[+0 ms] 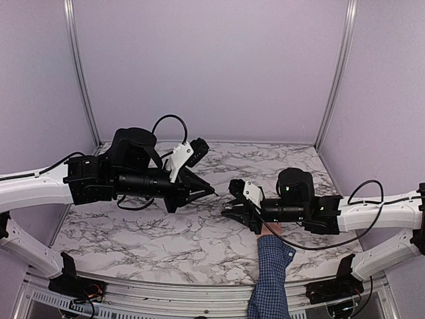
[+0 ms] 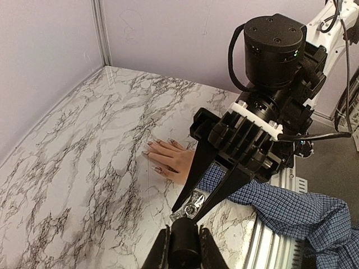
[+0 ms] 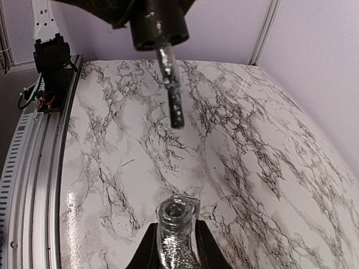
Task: Paint the nails
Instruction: Close the nail polish bottle cap on the nail polish bottle.
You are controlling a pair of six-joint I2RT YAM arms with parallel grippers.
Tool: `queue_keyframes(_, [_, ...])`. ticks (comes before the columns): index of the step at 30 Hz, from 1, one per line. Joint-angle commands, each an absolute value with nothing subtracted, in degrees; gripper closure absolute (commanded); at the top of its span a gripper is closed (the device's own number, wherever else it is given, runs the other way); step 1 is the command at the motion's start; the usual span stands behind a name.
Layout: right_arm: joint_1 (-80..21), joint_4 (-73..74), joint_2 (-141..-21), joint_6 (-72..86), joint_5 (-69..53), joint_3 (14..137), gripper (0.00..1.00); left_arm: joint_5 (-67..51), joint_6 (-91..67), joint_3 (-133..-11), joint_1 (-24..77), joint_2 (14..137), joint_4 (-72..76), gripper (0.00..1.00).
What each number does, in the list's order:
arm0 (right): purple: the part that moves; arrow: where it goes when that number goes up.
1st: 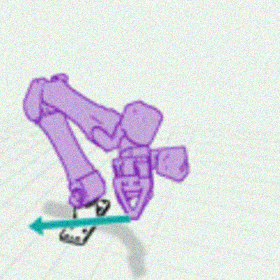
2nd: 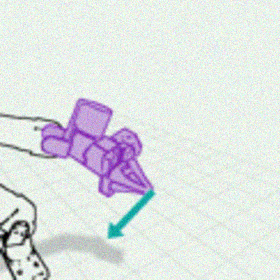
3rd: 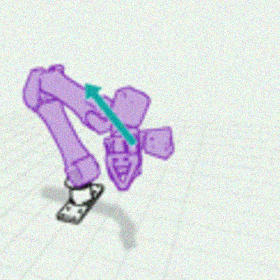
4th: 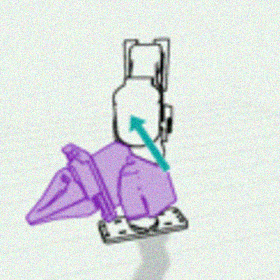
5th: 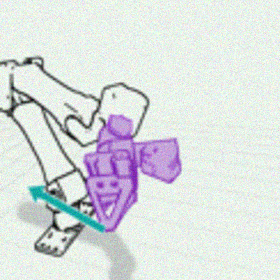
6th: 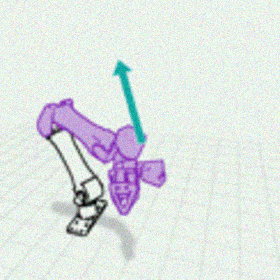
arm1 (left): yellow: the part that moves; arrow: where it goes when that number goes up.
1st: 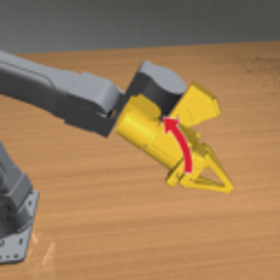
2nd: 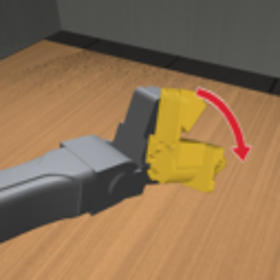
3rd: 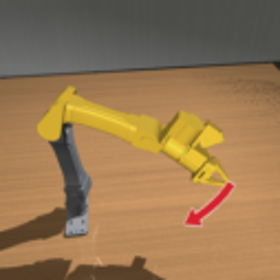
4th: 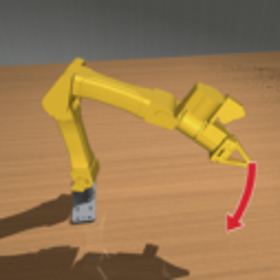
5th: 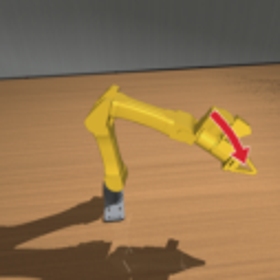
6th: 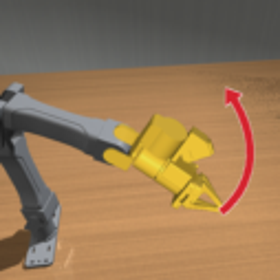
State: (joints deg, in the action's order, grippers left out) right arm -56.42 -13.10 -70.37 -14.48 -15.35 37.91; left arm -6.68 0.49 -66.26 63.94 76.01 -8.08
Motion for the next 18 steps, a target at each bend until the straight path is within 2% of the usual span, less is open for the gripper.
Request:
queue_keyframes(1, [-57.56, -11.14, -70.49, -13.71, -15.21, 41.09, 1.00, -5.91, 3.39, -69.67, 64.34, 76.95, -14.71, 1.00])
queue_keyframes(18, [-58.76, -5.36, -72.82, -12.86, -13.27, 44.05, 1.00, -8.05, 6.54, -70.49, 65.41, 78.98, -17.59, 1.00])
